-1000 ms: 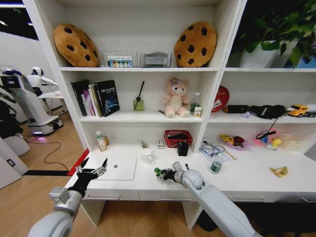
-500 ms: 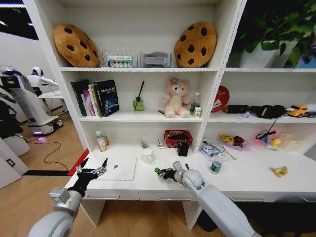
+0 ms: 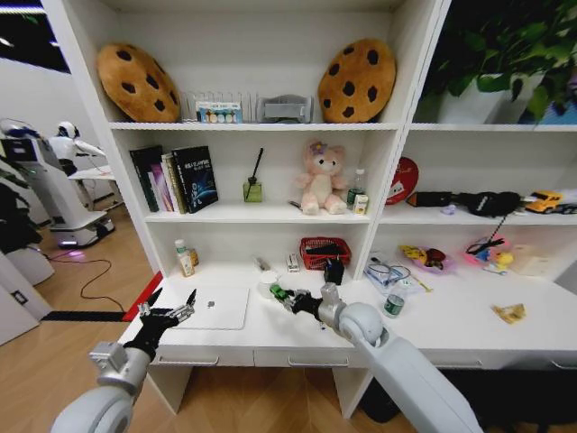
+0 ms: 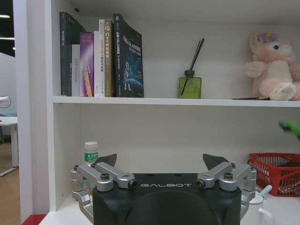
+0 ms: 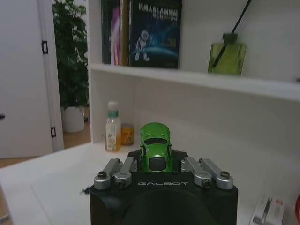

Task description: Organize the objects on the table.

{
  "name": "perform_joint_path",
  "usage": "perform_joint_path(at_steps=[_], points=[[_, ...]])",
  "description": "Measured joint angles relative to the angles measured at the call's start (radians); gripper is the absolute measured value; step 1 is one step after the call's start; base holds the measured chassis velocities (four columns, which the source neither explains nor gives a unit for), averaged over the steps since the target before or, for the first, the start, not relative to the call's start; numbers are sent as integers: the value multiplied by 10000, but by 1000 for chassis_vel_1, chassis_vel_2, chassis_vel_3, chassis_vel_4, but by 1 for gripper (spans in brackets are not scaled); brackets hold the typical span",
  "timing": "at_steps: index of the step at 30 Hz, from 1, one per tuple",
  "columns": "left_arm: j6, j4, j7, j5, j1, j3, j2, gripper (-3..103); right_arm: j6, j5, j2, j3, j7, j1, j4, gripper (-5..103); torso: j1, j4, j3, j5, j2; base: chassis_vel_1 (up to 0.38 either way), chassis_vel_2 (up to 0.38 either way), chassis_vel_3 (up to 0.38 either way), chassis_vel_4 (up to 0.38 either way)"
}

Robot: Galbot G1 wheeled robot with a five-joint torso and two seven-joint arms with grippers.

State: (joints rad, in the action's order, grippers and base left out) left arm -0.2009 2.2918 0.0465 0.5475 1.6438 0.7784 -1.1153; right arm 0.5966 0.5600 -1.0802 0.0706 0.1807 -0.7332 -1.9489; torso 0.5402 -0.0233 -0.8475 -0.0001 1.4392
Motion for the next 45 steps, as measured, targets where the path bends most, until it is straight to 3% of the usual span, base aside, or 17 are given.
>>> perform_joint_path(at_steps=[3, 5, 16, 22, 28, 33, 41, 45], points=[[1, 0, 2, 0, 0, 1, 0, 100, -85, 171, -315, -52, -331, 828, 360, 35, 0, 3, 0, -4, 0, 0, 0, 0, 0], [1, -1, 4, 0, 0, 0, 0, 100, -233, 244, -1042, -270, -829, 2115, 1500, 35, 2, 4, -2, -2, -1, 0, 0, 0, 0], [1, 0, 2, 0, 0, 0, 0, 100, -633, -767, -2761, 178, -964, 4986, 5643, 35, 2, 0, -2, 0, -1, 0, 0, 0, 0], [1, 0, 1, 0, 0, -1, -1, 100, -743, -1091, -3094, 356, -1226, 5266, 6594, 35, 2, 1, -1, -1, 0, 0, 0, 0, 0], [0, 0, 0, 0, -1, 0, 0, 100, -954, -1306, -3581, 409, -2006, 5515, 7860, 35, 0, 1, 0, 0, 0, 0, 0, 0, 0], [0, 0, 0, 0, 0, 0, 0, 100, -1110, -1592, -3669, 295, -2066, 5534, 8126, 32, 0, 2, -1, 0, 0, 0, 0, 0, 0], [0, 0, 0, 0, -1, -1, 0, 100, -1245, -1151, -3552, -17, -2517, 5662, 7884, 61, 0, 1, 0, 0, 1, 0, 0, 0, 0], [0, -1, -1, 0, -1, 0, 0, 100, -1171, -751, -3229, -274, -2964, 5504, 6825, 79, 1, 2, 0, 0, 1, 0, 0, 0, 0]])
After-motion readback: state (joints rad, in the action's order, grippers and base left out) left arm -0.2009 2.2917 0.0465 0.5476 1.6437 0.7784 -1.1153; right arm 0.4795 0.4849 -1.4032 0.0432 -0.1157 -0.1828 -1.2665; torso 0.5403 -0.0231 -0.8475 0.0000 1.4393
